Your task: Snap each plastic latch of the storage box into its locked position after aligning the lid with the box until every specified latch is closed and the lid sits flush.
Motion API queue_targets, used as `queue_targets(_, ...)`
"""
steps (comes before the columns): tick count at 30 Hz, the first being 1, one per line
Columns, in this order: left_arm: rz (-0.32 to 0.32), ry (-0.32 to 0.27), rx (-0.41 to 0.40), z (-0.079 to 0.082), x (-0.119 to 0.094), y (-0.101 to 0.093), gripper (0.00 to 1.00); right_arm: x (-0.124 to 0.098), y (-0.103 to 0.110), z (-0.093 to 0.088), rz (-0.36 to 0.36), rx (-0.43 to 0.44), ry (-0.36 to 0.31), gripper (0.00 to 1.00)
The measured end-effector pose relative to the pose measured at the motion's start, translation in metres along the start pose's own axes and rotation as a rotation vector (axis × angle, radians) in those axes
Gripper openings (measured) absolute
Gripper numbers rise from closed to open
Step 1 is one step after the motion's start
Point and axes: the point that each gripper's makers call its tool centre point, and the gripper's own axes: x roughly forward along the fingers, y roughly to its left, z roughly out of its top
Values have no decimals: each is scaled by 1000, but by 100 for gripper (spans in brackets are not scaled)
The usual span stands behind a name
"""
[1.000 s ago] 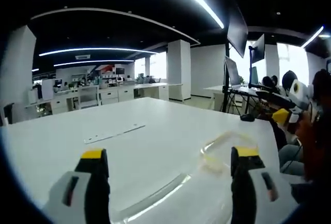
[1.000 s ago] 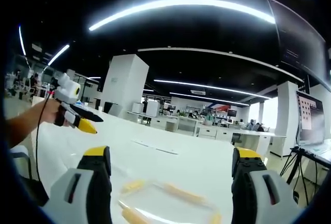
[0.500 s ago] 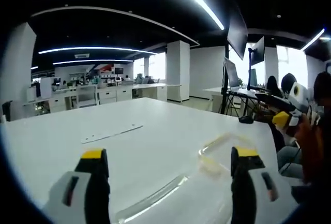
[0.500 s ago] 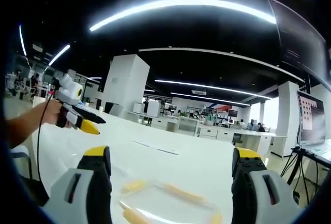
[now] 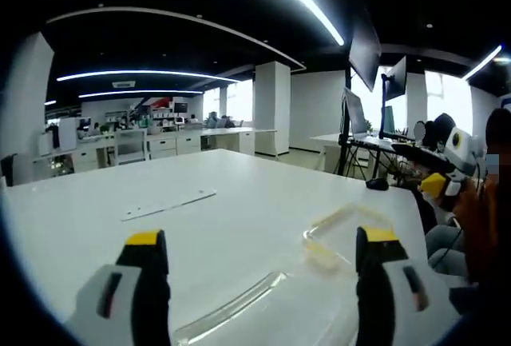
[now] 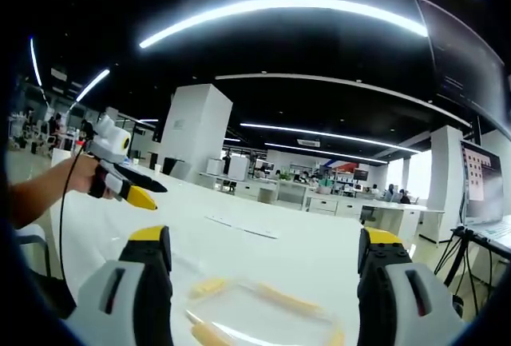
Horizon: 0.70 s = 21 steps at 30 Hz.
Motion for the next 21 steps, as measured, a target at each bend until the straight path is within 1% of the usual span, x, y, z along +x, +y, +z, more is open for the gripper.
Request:
queue_targets(2,-9,-2,-3,1,1,-2,98,0,1,0,1,1,1,98)
queue_targets(5,-4,-2,6,1,2,-4,97,-1,1,1,2,1,-2,98)
queue_targets(7,-8,7,11,-1,2,-6,97,-1,1,1,0,2,-3,99)
queue_targets(13,-6,-2,21,5,4,-8,98,-2,1,1,0,4,-1,98)
queue_targets(21,-13,5,29,5,7,-10,98,-3,0,2,-4,5,-4,99)
